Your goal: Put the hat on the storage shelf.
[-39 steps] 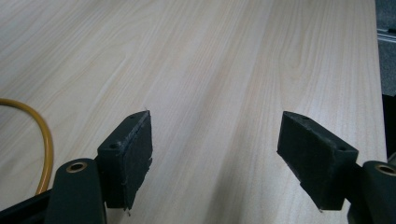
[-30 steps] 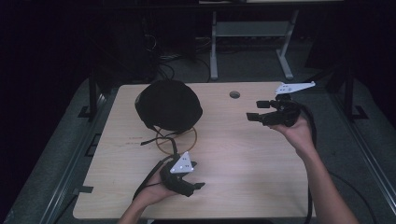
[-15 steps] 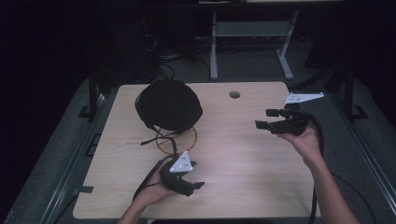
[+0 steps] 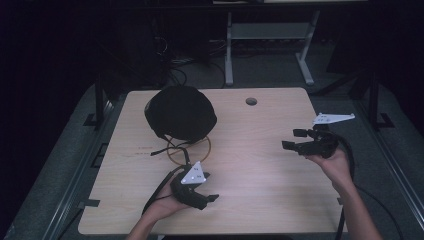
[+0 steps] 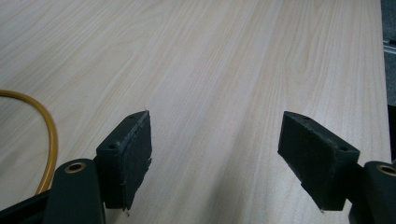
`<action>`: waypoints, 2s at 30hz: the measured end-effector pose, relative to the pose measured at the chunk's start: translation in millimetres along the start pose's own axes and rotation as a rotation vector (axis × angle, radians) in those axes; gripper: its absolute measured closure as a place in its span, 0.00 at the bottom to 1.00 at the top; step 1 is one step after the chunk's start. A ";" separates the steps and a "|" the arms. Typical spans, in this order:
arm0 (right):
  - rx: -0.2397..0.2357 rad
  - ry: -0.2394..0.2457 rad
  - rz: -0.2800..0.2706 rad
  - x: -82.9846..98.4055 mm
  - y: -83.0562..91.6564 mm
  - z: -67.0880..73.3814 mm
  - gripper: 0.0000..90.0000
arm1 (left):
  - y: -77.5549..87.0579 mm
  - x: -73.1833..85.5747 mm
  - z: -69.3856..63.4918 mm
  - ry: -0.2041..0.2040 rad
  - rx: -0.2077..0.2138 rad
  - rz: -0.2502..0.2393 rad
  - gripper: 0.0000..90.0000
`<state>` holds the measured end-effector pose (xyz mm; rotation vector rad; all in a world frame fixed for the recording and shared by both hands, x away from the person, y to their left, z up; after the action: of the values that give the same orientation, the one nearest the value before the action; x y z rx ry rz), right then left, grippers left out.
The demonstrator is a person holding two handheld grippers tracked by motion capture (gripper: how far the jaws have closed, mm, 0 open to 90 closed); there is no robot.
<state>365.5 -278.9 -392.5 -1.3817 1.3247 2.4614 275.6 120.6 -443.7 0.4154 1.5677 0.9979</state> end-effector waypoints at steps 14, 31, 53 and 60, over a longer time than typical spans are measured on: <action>0.001 -0.018 0.028 29.8 -0.7 -3.3 0.21 | -0.1 0.4 1.3 0.005 -0.003 0.002 0.28; 0.000 -0.013 0.034 63.6 2.4 7.8 0.21 | 1.0 0.5 1.3 0.007 -0.005 0.003 0.28; -0.007 -0.022 0.020 113.8 5.2 36.3 0.20 | -0.2 1.4 0.8 0.006 0.000 0.011 0.28; -0.002 -0.019 0.009 122.4 6.2 43.5 0.19 | -0.9 -0.1 -0.7 0.006 0.000 0.007 0.28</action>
<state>258.7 -297.1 -464.5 -1.3515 1.3285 2.4761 275.1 119.7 -444.4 0.4189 1.5732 1.0054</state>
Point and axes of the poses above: each handheld gripper's, and its own axes: y roughly backward along the jaws, x roughly out of its underside, z roughly to its left, the point moved 1 cm from there along -y, roughly forward along the jaws, and after that the axes turned 10 degrees about z, right-handed, at the moved point
